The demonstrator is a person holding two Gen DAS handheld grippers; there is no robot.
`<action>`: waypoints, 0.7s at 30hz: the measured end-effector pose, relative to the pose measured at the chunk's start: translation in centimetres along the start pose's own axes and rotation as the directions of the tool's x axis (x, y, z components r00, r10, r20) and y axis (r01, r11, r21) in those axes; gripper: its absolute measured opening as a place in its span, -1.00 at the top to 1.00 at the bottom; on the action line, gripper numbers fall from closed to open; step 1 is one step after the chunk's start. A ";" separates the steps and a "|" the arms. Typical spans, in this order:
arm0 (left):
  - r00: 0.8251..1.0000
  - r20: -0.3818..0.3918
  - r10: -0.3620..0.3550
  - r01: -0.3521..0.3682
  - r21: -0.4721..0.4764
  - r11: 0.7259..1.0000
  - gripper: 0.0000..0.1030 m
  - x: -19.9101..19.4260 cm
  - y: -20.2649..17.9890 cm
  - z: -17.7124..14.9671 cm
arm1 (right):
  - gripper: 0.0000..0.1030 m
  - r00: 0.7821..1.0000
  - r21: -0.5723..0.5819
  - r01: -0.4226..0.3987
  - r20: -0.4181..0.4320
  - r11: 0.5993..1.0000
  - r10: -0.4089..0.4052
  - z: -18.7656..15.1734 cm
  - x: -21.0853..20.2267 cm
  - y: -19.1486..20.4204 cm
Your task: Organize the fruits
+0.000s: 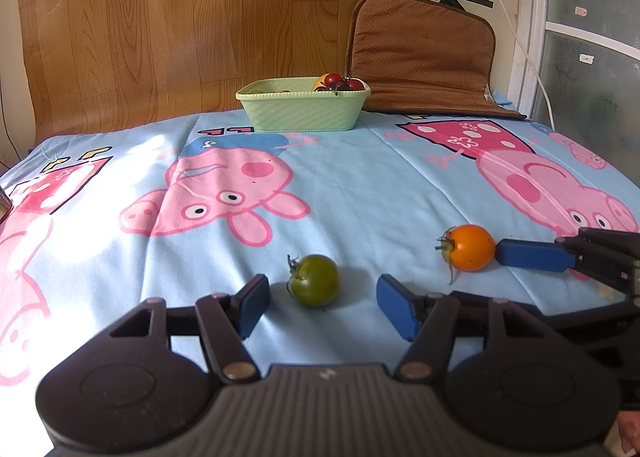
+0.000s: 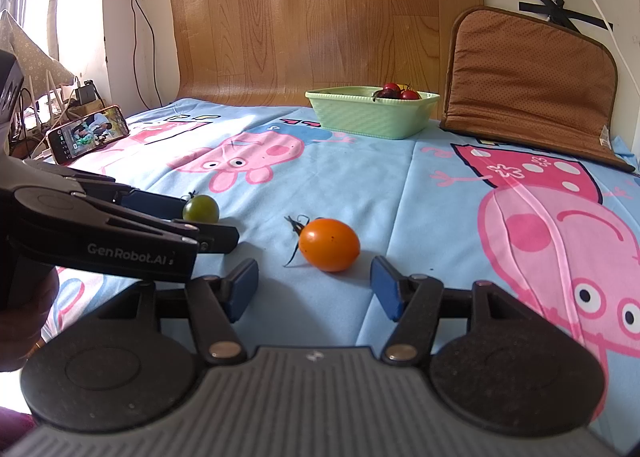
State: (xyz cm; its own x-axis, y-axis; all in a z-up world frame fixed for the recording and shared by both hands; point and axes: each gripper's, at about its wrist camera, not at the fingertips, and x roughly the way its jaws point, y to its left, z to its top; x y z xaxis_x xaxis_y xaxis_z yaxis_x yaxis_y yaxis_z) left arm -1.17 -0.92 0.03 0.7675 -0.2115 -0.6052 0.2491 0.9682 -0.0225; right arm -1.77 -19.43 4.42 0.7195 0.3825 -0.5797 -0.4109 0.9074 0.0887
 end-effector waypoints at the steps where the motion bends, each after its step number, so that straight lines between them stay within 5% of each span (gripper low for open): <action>1: 1.000 0.000 0.000 0.000 0.000 1.000 -0.19 0.0 0.0 0.0 | -0.26 1.000 0.000 0.000 0.000 1.000 0.000 0.0 0.0 0.0; 21: 1.000 0.001 0.000 0.000 0.001 1.000 -0.21 0.0 0.0 0.0 | -0.26 1.000 0.000 -0.001 0.001 1.000 0.001 0.0 -0.1 -0.1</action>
